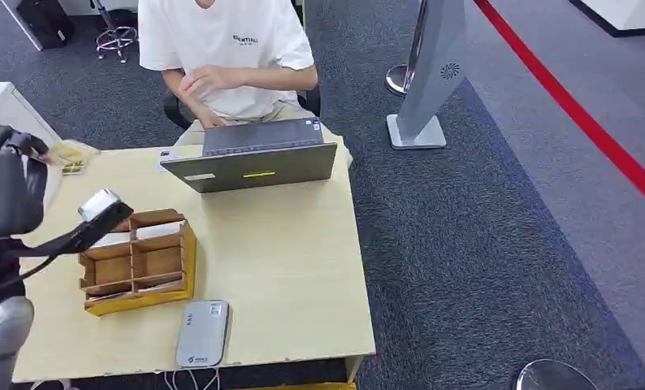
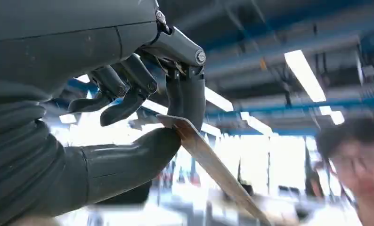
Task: Pass the card to the sensor for recognition and then transmit it.
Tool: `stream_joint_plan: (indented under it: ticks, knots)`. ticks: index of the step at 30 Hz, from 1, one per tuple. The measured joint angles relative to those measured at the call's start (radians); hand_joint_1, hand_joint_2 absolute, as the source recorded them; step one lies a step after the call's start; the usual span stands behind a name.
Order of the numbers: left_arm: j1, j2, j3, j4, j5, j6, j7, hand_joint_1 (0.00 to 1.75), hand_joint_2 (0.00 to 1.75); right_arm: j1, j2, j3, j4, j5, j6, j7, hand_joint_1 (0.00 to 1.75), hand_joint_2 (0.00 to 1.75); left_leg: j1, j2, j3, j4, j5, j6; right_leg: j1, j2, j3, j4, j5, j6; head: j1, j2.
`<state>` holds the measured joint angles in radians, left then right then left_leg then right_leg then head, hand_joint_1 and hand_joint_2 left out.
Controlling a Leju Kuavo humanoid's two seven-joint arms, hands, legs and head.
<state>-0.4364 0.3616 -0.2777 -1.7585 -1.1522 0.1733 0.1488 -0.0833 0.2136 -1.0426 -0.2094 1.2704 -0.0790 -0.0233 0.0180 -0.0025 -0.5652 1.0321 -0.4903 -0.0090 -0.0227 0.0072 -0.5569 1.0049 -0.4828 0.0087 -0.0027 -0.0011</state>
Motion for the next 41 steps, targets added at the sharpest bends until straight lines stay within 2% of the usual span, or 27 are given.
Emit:
stream_joint_plan:
  ticks: [4, 6, 12, 22, 23, 28, 41]
  knots:
    - [-0.087, -0.006, 0.003, 0.106, -0.162, 0.228, -0.010, 1.75, 1.75, -0.004, 0.000, 0.025, 0.000, 0.040, 0.006, 0.003, 0.00, 1.75, 0.000, 0.001, 0.000, 0.000, 0.000, 0.000, 0.000, 0.001, 0.000, 0.000, 0.000, 0.000, 0.000, 0.000]
    - [-0.100, -0.009, 0.006, 0.151, -0.187, 0.282, -0.019, 1.75, 1.75, -0.005, 0.000, 0.035, 0.000, 0.044, 0.006, 0.003, 0.00, 1.75, 0.000, 0.001, 0.000, 0.000, 0.000, 0.000, 0.000, 0.002, 0.000, 0.000, 0.000, 0.000, 0.000, 0.000]
    - [-0.105, -0.020, 0.014, 0.229, -0.200, 0.307, -0.023, 1.75, 1.75, -0.006, 0.000, 0.051, 0.000, 0.049, 0.006, 0.003, 0.00, 1.75, 0.000, 0.001, 0.000, 0.000, 0.000, -0.001, 0.000, 0.002, -0.001, 0.000, 0.000, 0.000, 0.000, 0.000]
    - [-0.104, -0.024, 0.019, 0.254, -0.196, 0.309, -0.029, 1.75, 1.75, -0.006, 0.000, 0.055, 0.000, 0.047, 0.007, 0.002, 0.00, 1.75, 0.000, 0.001, 0.000, 0.000, 0.000, -0.001, 0.000, 0.002, -0.001, 0.000, 0.000, 0.000, 0.000, 0.000]
    - [-0.104, -0.024, 0.019, 0.254, -0.192, 0.307, -0.032, 0.00, 1.75, -0.006, 0.000, 0.055, 0.000, 0.046, 0.007, 0.002, 0.00, 1.75, 0.000, 0.001, 0.000, 0.000, 0.000, -0.001, 0.000, 0.002, -0.001, 0.000, 0.000, 0.000, 0.000, 0.000]
    - [-0.104, -0.029, 0.021, 0.257, -0.151, 0.265, -0.042, 0.00, 1.75, -0.006, 0.000, 0.055, 0.000, 0.038, 0.007, 0.002, 0.00, 1.75, 0.000, 0.001, 0.000, 0.000, 0.000, -0.001, 0.000, 0.002, -0.001, 0.000, 0.000, 0.000, 0.000, 0.000]
    - [-0.091, -0.032, 0.034, 0.263, -0.149, 0.269, -0.038, 0.00, 1.75, -0.006, 0.000, 0.055, 0.000, 0.037, 0.006, 0.003, 0.00, 1.75, 0.000, 0.001, -0.001, 0.000, 0.000, -0.001, 0.000, 0.002, -0.001, 0.000, 0.000, 0.000, 0.000, 0.000]
